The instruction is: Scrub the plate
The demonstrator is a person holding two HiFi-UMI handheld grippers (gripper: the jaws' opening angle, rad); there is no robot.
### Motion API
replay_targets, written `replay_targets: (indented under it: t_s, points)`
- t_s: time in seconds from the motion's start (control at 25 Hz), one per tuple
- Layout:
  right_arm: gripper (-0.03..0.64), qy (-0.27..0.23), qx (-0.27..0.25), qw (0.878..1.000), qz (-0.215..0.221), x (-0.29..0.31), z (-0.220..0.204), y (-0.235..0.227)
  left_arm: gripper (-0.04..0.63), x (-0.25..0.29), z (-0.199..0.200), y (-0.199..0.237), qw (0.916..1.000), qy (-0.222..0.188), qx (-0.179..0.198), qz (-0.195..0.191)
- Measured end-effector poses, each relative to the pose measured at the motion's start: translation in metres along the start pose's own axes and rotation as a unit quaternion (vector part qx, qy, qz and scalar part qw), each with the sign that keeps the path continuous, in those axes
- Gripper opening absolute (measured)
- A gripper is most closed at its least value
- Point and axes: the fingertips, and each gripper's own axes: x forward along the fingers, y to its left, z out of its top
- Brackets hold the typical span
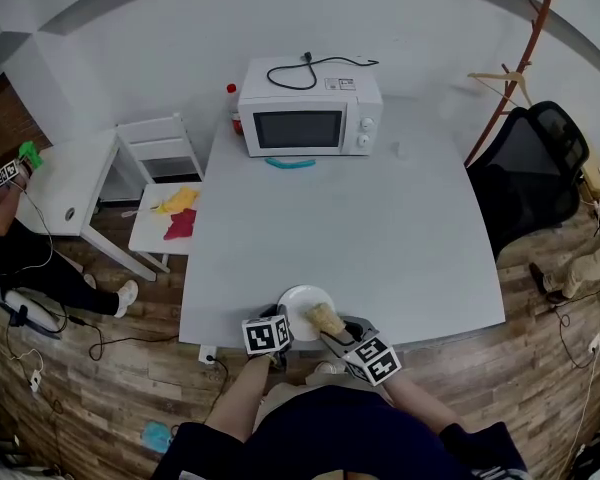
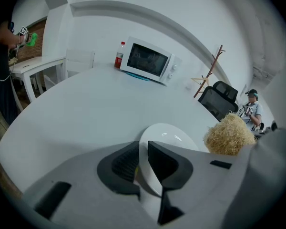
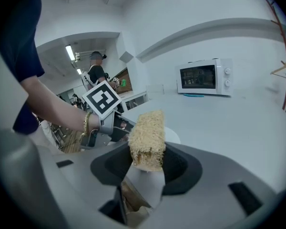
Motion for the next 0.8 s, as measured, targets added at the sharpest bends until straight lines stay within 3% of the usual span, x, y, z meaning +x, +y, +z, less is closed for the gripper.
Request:
replay_targets:
  t_s: [0.44,0.56,0.8]
  points:
    - [0.176,-0.028,0.032,0.999,-0.032,-0.01,-0.005,0.004,0.066,0.001,-0.002,0.0,0.9994,0.007,0.032,0.006]
    - [0.176,-0.036,0.036,0.998,-0.039,-0.014,-0.005,0.009,0.121,-0.003,-0.004,0.002,0.9994,0.011,0.034,0.003]
    - [0.176,-0.06,0.057,0.995,-0.06,-0.023,0.005,0.025,0.124,-0.036,0.002,0.009,0.9994,-0.022,0.027,-0.005]
